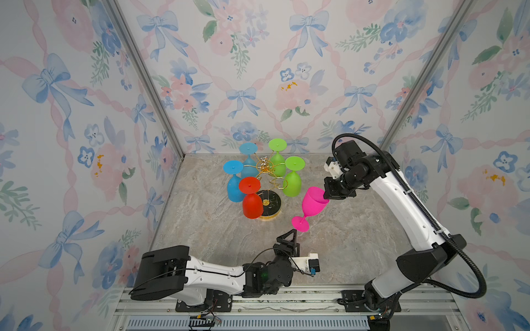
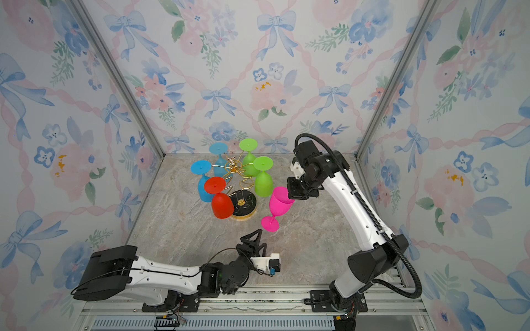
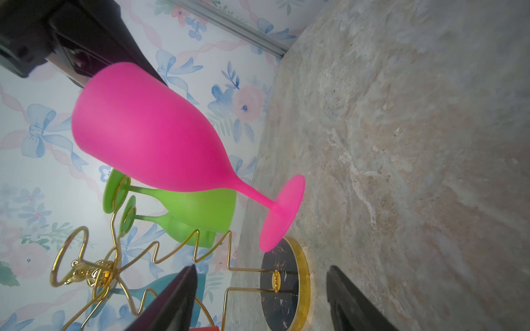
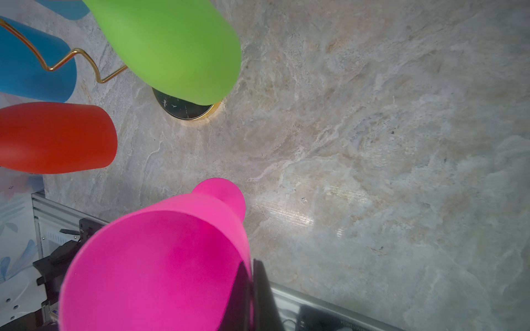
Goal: Take the wine glass off the wine glass rack
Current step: 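Open and withdraw the left gripper while the right gripper lifts the glass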
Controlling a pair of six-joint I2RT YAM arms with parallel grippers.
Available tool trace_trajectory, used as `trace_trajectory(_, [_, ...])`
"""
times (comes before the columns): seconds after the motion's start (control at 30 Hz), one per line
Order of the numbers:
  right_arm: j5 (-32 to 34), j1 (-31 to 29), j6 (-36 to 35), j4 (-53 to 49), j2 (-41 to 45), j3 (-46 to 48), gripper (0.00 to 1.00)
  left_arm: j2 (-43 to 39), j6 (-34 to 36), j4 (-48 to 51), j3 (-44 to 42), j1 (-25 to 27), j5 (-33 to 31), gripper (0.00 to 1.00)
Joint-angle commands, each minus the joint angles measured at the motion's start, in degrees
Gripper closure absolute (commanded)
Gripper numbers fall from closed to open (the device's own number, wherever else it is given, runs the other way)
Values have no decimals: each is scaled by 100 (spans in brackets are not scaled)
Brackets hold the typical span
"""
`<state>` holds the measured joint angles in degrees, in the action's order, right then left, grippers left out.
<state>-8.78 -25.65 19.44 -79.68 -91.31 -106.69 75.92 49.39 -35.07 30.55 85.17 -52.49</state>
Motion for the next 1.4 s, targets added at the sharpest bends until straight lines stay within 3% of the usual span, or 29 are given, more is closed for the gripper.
trace_trajectory(0.0, [459, 61, -25, 146, 197, 172, 100, -418, -930, 488, 164, -39, 451, 21])
trace_trajectory(0.1, [821, 83, -102, 194, 288, 290, 100, -717, -1636, 1187, 442, -141, 527, 19])
trace_trajectory(0.23, [1177, 126, -143, 374, 444, 528, 100, -1190, -3073, 2453, 813, -406, 739, 20])
trace_trajectory(0.57, [1556, 579, -315, 1039, 427, 733, 100, -2957, -5284, 3572, 618, -753, 1051, 16])
trace_trajectory(1.03, [1975, 1164, -367, 2139, -789, 122, 100, -4081, -6711, 4795, 392, -1063, 540, 15])
trace_trajectory(1.37, [2002, 1236, -511, 2037, -2196, -1344, 100, -4892, -7030, 5588, 341, -1209, 169, 13])
